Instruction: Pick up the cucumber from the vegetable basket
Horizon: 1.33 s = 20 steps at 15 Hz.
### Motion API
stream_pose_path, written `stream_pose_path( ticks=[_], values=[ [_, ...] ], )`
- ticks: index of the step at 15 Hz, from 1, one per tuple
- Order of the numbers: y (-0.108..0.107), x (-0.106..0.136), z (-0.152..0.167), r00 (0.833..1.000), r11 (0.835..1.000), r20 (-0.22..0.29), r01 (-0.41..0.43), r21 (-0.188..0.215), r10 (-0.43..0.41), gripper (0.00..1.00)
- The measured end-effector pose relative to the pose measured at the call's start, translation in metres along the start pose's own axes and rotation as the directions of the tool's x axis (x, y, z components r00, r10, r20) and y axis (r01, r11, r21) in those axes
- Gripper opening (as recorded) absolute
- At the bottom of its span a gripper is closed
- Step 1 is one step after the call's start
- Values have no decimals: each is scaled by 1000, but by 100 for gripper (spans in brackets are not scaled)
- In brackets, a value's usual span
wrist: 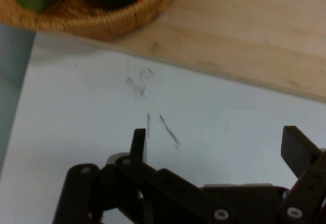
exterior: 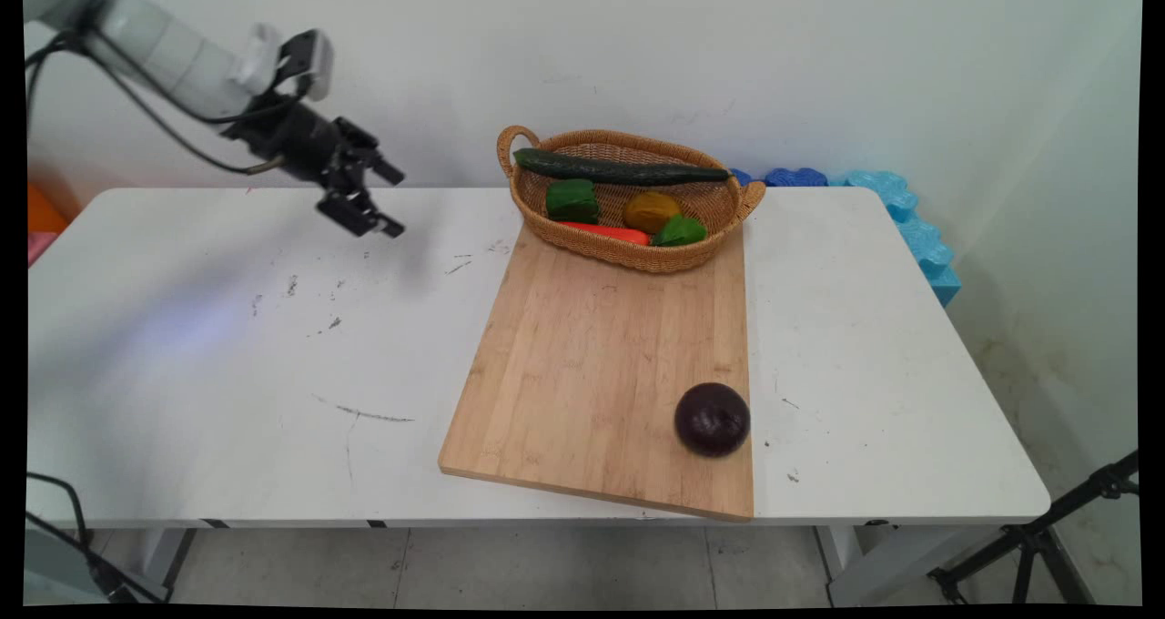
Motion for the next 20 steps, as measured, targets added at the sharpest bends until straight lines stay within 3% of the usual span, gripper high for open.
stream_pose_path(
  ticks=[15, 20],
  values=[
    [-54, 143, 106, 986, 985, 4, -167, 53, 167, 100],
    [-70, 177, 142, 980, 978, 12, -197, 61, 197, 100]
  ],
)
